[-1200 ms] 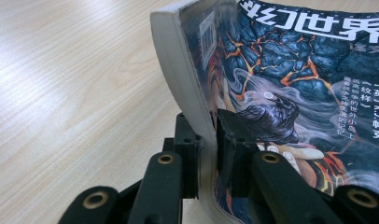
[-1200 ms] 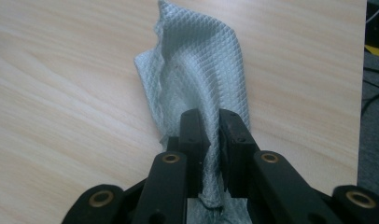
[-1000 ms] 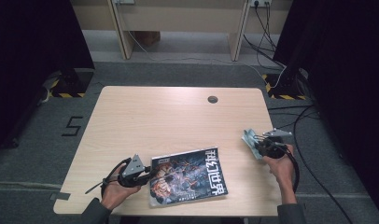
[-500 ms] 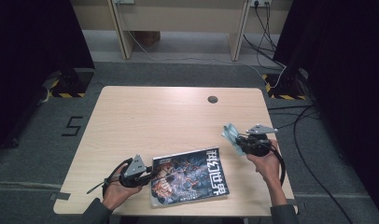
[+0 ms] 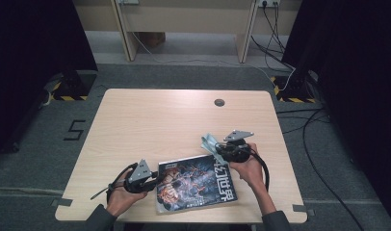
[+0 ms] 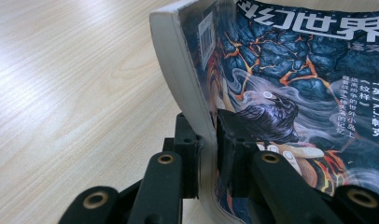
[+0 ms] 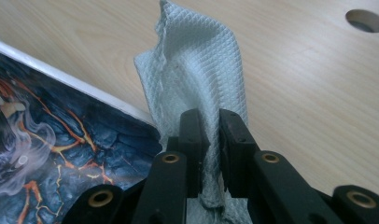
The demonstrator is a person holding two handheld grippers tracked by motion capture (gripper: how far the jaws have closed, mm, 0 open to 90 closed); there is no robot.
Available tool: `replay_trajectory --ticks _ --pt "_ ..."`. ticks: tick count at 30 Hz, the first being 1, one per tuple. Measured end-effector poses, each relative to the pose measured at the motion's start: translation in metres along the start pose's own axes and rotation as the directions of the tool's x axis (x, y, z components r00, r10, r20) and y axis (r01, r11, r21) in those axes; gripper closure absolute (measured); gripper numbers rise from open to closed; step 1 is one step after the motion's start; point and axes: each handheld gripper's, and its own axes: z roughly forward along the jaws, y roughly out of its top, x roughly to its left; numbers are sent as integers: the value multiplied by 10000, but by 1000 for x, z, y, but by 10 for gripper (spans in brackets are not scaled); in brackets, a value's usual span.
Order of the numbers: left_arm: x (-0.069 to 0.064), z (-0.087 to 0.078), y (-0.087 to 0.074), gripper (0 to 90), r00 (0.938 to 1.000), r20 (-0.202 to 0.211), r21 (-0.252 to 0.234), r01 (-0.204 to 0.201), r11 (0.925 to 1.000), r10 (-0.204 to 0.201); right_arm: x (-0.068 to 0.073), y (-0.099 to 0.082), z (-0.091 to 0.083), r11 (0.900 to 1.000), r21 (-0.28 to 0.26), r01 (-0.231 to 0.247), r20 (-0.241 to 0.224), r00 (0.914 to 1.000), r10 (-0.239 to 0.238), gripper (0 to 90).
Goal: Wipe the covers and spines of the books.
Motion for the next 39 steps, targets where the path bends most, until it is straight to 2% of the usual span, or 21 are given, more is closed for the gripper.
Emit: replay_trajectory --ticks 4,7,14,15,24,29,31,35,39 --pt "-2 1 1 787 9999 -2 2 -104 9999 104 -1 -1 10 9995 282 -140 36 9999 139 807" --pt "-4 2 2 787 9999 -31 -9 -169 9999 169 1 -1 15 9990 400 -201 -163 9997 208 807" --pt "-5 2 2 785 9997 -63 35 -255 9997 255 12 7 20 9984 518 221 -396 9990 -200 807" --pt "-5 2 2 784 9997 -69 31 -255 9997 255 14 8 21 9986 496 160 -440 9989 -138 808" --pt "-5 2 2 780 9994 -124 16 -332 9994 333 36 21 23 9981 224 575 -1067 9928 -547 806" --pt "-6 2 3 778 9992 -141 4 -381 9993 381 49 29 23 9971 -66 752 -1599 9843 -753 805" --pt "-6 2 2 777 9991 -145 27 -398 9992 399 55 32 23 9971 -83 751 -1676 9830 -754 805" --pt "-6 2 2 775 9991 -149 13 -393 9992 393 62 36 24 9944 -190 1040 -1730 9792 -1057 805" --pt "-6 1 2 774 9989 -166 -33 -433 9991 433 62 36 23 9929 -173 1180 -1674 9786 -1192 805"
